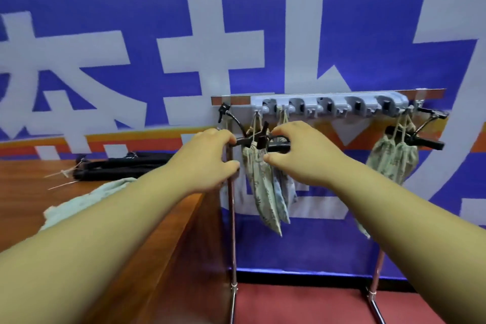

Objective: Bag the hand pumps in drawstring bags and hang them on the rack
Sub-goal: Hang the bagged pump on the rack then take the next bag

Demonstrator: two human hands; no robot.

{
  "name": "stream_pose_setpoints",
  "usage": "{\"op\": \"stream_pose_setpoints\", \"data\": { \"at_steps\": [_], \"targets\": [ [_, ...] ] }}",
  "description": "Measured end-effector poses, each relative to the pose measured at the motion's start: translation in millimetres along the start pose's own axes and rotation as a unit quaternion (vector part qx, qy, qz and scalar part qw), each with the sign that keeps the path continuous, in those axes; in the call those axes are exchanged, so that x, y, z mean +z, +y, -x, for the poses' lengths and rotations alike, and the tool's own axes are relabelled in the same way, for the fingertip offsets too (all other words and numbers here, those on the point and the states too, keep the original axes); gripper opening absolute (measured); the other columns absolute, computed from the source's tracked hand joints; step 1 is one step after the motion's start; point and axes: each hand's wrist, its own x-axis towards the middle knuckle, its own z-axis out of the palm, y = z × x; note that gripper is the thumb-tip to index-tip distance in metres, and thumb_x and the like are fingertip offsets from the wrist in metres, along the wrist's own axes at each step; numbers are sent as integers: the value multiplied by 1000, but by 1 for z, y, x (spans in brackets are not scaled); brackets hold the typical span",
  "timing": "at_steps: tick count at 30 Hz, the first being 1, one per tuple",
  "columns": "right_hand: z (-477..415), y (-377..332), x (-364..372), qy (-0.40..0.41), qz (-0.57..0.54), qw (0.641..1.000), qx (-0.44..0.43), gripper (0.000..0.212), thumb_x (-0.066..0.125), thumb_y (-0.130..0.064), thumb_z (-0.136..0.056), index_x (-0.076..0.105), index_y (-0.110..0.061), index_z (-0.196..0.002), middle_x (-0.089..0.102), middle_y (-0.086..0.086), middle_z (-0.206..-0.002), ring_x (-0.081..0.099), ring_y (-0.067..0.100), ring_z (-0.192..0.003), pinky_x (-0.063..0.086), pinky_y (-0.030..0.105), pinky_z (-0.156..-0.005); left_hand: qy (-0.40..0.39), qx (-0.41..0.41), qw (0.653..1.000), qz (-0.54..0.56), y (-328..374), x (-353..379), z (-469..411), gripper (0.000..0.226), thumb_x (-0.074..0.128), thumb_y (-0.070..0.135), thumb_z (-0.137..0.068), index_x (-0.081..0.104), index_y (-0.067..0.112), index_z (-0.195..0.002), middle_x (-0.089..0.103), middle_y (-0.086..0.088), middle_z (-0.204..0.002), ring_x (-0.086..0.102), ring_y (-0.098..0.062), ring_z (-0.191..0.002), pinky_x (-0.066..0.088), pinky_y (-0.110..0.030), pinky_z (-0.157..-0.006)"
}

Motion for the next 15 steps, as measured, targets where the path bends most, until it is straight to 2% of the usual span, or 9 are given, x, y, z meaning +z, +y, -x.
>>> {"op": "stream_pose_setpoints", "data": {
  "at_steps": [3, 7, 11, 15],
  "targets": [
    [-8, -42, 29, -32, -6, 999, -34, 55, 65, -46, -86, 57, -24, -136, 53, 4, -139, 53, 23, -125, 44, 37, -103, 6, -39, 999, -6, -51, -19, 30, 41, 70, 36, -88, 61, 22, -126, 62, -1, -127, 57, -21, -117, 47, -32, -95],
    [-18, -89, 69, -55, -6, 997, -58, 48, 67, -43, -87, 63, -19, -128, 60, 7, -131, 58, 25, -118, 46, 34, -96, -14, -81, 996, -20, -114, -34, 65, 42, 70, 38, -90, 58, 26, -129, 60, 3, -129, 56, -17, -119, 47, -34, -99],
    [-26, -124, 112, -96, -18, 993, -72, 49, 69, -43, -84, 65, -21, -128, 64, 3, -127, 63, 17, -109, 43, 24, -85, -40, -113, 992, -25, -167, -39, 91, 43, 66, 46, -91, 57, 31, -130, 57, 6, -132, 55, -16, -122, 47, -39, -103],
    [-23, -152, 149, -148, -18, 983, -104, 51, 69, -47, -85, 63, -23, -129, 59, 3, -131, 60, 20, -116, 45, 29, -99, -55, -123, 989, -55, -205, -34, 118, 44, 62, 51, -91, 56, 35, -131, 54, 5, -134, 49, -21, -126, 44, -44, -104]
  ]
}}
